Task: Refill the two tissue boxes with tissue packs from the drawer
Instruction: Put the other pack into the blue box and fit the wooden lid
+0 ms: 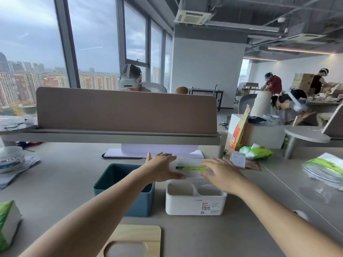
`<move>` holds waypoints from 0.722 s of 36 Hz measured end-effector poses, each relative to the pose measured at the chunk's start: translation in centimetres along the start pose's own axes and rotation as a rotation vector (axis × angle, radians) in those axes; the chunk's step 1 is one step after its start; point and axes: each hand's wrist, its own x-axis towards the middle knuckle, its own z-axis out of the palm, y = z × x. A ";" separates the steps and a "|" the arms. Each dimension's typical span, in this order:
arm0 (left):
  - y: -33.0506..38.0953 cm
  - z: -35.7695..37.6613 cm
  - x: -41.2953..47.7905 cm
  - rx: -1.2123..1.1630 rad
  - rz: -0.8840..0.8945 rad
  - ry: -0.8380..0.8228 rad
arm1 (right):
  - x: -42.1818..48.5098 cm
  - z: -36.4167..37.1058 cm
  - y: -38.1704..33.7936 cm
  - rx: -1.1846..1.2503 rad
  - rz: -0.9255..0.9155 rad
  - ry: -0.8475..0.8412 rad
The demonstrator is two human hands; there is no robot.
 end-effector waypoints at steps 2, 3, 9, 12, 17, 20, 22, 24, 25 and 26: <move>-0.7 -0.7 -1.4 -0.094 0.044 0.066 | -0.4 -0.3 -2.3 0.065 -0.053 0.093; -1.3 -1.1 -2.2 -0.127 0.066 0.107 | -0.4 -0.5 -3.5 0.097 -0.074 0.117; -6.1 -5.2 -8.9 -0.242 0.048 0.332 | 0.4 -1.5 -11.6 0.144 -0.218 0.246; -9.5 -6.9 -12.9 -0.251 0.005 0.366 | 1.1 -1.7 -16.0 0.184 -0.305 0.241; -15.5 -8.7 -19.4 -0.203 -0.127 0.355 | 2.4 -0.9 -23.4 0.243 -0.434 0.202; -18.9 -9.1 -22.6 -0.163 -0.194 0.347 | 3.0 -0.1 -27.4 0.247 -0.505 0.175; -21.0 -9.5 -25.1 -0.167 -0.246 0.348 | 3.6 0.8 -30.6 0.198 -0.571 0.150; -22.8 -9.9 -27.5 -0.169 -0.297 0.343 | 4.1 1.8 -33.4 0.180 -0.608 0.081; -23.8 -10.0 -28.6 -0.166 -0.325 0.336 | 4.3 2.3 -34.7 0.183 -0.631 0.048; -24.7 -10.1 -29.7 -0.162 -0.353 0.325 | 4.4 2.7 -35.9 0.184 -0.652 0.016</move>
